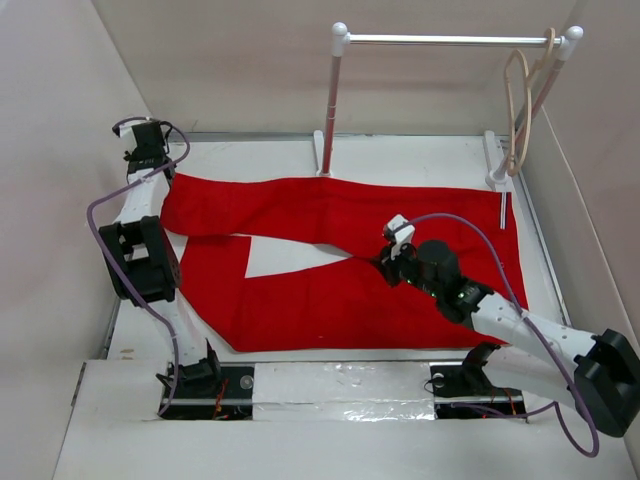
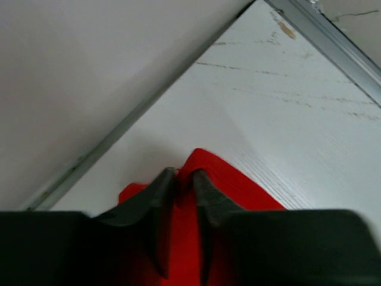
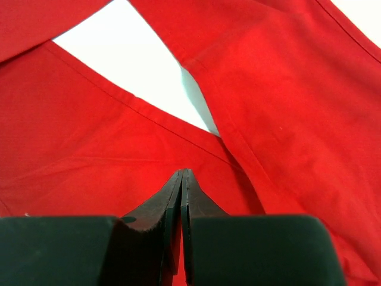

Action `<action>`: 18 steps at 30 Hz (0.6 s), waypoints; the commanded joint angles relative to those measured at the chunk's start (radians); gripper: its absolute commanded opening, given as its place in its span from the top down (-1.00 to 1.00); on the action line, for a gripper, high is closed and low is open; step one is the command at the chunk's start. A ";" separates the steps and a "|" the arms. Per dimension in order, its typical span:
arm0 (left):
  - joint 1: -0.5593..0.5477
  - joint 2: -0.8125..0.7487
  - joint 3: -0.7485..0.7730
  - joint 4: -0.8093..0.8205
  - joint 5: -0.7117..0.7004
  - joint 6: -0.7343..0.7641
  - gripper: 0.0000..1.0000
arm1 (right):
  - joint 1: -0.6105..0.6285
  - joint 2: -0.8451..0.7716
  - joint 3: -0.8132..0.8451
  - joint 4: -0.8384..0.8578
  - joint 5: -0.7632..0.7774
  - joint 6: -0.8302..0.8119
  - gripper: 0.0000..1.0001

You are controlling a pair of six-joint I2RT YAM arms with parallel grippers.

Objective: Place the trousers on the hanger
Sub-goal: Flatten out the trousers at the center of the board.

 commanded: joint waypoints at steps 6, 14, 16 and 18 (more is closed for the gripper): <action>-0.040 -0.043 0.064 0.064 -0.048 0.004 -0.24 | -0.078 -0.127 -0.039 0.023 0.163 0.065 0.99; -0.385 -0.305 -0.134 0.117 -0.094 0.001 0.79 | -0.104 -0.159 -0.046 0.011 0.108 0.077 1.00; -0.433 -0.332 -0.163 0.029 -0.067 -0.005 1.00 | -0.104 -0.171 -0.049 0.009 0.086 0.074 1.00; -0.499 -0.356 -0.192 -0.174 -0.022 -0.011 1.00 | -0.104 -0.194 -0.046 -0.006 0.069 0.068 0.99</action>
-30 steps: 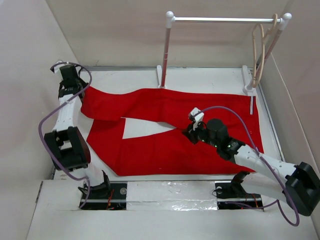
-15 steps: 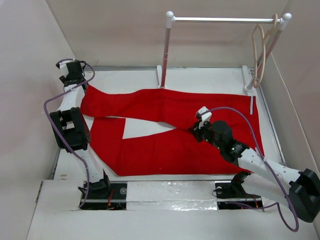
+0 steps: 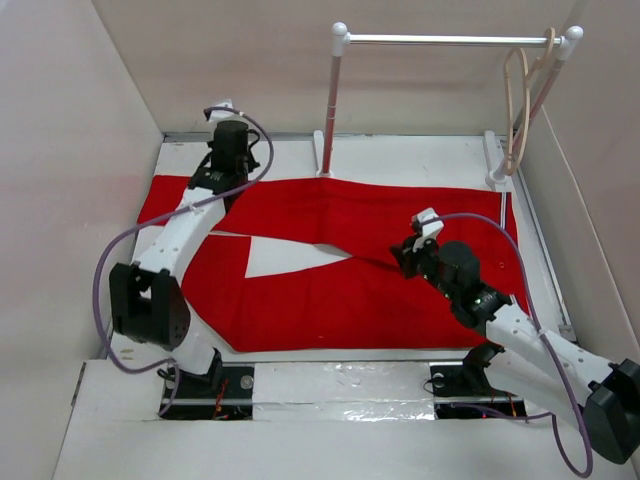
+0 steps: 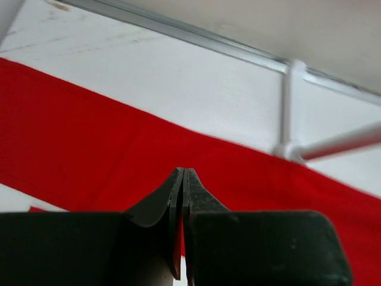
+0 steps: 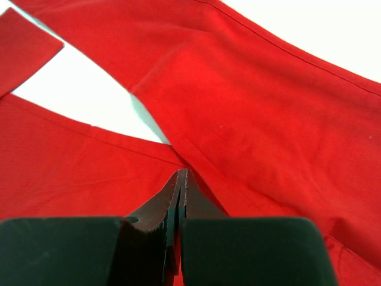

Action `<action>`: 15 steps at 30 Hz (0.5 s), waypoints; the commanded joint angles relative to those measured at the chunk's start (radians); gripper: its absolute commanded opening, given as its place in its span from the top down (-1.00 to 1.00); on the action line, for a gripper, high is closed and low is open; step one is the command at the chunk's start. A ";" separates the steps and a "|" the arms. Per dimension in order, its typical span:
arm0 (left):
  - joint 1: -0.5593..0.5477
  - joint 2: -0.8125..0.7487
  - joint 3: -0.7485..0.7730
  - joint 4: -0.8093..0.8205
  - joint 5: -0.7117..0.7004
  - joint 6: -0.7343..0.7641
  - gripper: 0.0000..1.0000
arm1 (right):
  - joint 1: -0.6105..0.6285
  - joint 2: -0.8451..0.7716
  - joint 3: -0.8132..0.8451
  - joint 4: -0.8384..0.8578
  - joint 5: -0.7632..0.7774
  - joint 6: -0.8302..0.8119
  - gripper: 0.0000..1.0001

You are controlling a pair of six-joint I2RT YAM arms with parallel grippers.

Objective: Place the trousers on the hanger
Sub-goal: Flatten out the trousers at the center of the board, then fold the trousers at the center of the board.

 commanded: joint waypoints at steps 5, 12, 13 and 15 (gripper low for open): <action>-0.098 -0.114 -0.250 -0.242 0.036 -0.010 0.61 | -0.005 -0.080 -0.009 0.007 -0.077 0.006 0.98; -0.098 0.057 -0.324 -0.266 0.045 -0.016 0.40 | -0.005 -0.139 -0.015 -0.013 -0.065 0.009 0.89; -0.098 0.073 -0.316 -0.269 0.029 -0.016 0.40 | -0.005 -0.147 -0.020 -0.011 -0.062 0.009 0.82; -0.098 0.108 -0.313 -0.272 0.009 -0.021 0.37 | -0.005 -0.159 -0.023 -0.010 -0.057 0.006 0.72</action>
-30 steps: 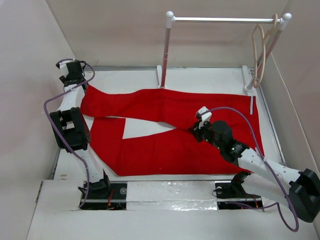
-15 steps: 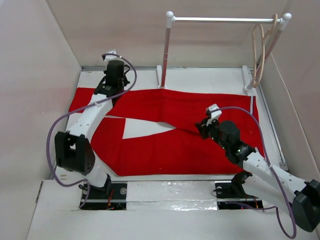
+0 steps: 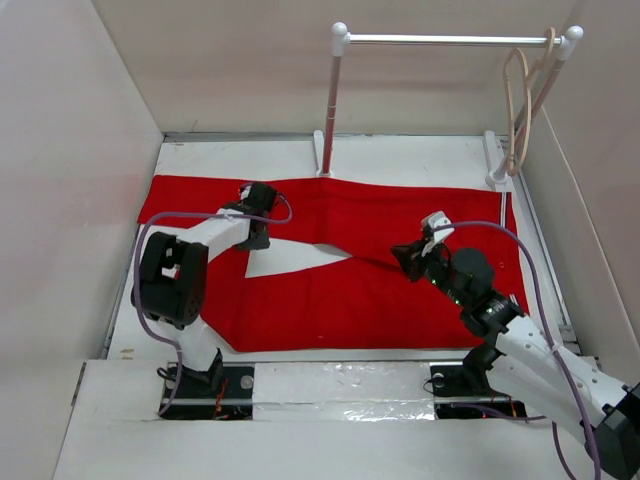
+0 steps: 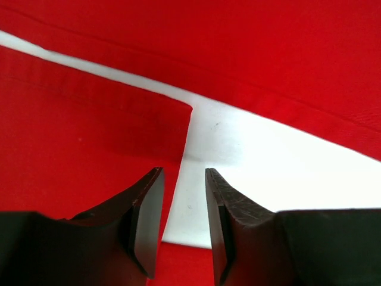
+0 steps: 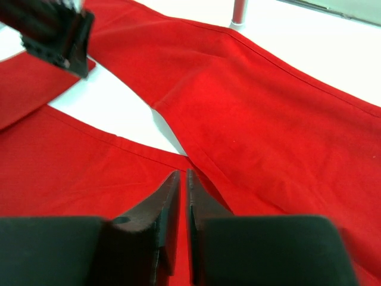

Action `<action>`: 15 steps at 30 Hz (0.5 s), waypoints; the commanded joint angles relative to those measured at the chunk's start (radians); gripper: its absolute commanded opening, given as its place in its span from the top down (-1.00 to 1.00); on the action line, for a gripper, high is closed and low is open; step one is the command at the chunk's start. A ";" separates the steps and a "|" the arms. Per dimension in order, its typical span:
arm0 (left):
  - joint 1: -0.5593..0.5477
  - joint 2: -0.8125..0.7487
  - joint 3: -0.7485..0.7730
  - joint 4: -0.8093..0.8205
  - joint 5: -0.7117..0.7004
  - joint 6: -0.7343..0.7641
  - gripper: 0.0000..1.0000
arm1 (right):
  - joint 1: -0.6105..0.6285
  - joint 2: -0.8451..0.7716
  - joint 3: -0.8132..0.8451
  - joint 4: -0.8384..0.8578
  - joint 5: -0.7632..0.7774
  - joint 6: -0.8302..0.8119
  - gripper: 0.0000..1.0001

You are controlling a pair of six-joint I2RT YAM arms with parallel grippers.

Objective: Place the trousers on the hanger
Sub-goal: Fold the trousers at the center of the board.

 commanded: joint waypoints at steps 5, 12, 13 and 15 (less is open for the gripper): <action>0.004 0.025 0.007 -0.007 -0.092 -0.020 0.25 | -0.014 -0.019 -0.006 0.019 -0.005 0.001 0.53; 0.015 0.136 0.051 -0.005 -0.116 -0.036 0.28 | -0.014 -0.023 -0.009 0.018 -0.016 0.001 0.53; 0.028 0.143 0.050 -0.005 -0.097 -0.033 0.31 | -0.014 -0.034 -0.009 0.015 -0.010 0.001 0.53; 0.038 0.157 0.045 -0.002 -0.097 -0.030 0.48 | -0.014 -0.045 -0.012 0.016 -0.004 0.003 0.53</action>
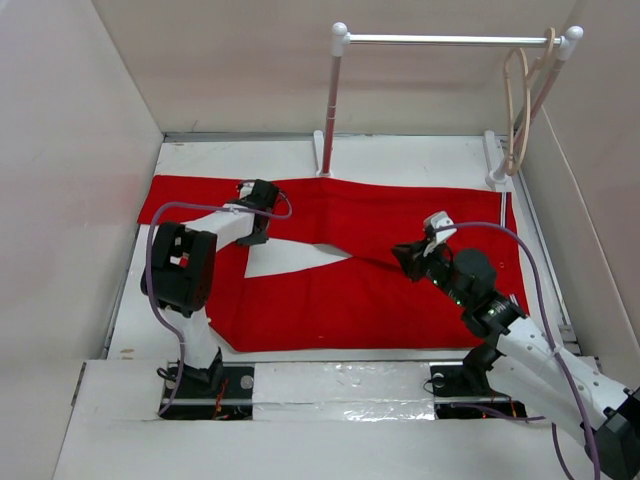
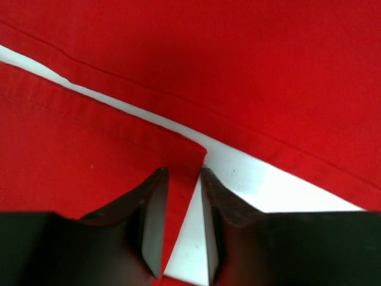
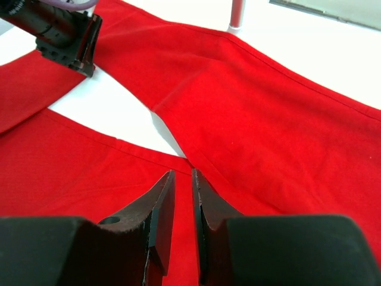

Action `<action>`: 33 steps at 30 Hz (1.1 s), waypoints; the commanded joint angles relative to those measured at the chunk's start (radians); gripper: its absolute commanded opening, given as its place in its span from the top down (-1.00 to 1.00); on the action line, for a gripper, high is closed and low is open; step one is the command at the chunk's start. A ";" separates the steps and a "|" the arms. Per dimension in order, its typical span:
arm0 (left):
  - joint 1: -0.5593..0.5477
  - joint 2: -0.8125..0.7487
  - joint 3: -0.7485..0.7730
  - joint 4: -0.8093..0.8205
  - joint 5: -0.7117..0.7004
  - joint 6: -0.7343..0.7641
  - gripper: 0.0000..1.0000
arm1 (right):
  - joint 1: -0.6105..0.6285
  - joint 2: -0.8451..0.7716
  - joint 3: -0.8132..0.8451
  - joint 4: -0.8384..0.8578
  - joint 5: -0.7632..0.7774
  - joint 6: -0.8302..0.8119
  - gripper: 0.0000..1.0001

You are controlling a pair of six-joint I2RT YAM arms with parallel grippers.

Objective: Place the trousers on the hanger
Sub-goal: Fold the trousers at the center of the board.

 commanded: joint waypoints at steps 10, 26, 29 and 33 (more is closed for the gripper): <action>0.033 -0.126 -0.016 -0.021 0.094 -0.005 1.00 | -0.008 -0.037 -0.017 0.004 0.078 0.010 0.58; 0.033 -1.087 -0.136 0.108 0.111 -0.088 1.00 | -0.247 0.030 -0.035 -0.186 0.428 0.209 1.00; 0.033 -1.165 -0.156 0.146 0.117 -0.091 1.00 | -0.458 0.090 -0.044 -0.199 0.354 0.243 1.00; 0.033 -1.266 -0.194 0.198 0.140 -0.072 1.00 | -0.774 0.112 -0.096 -0.126 0.180 0.263 0.09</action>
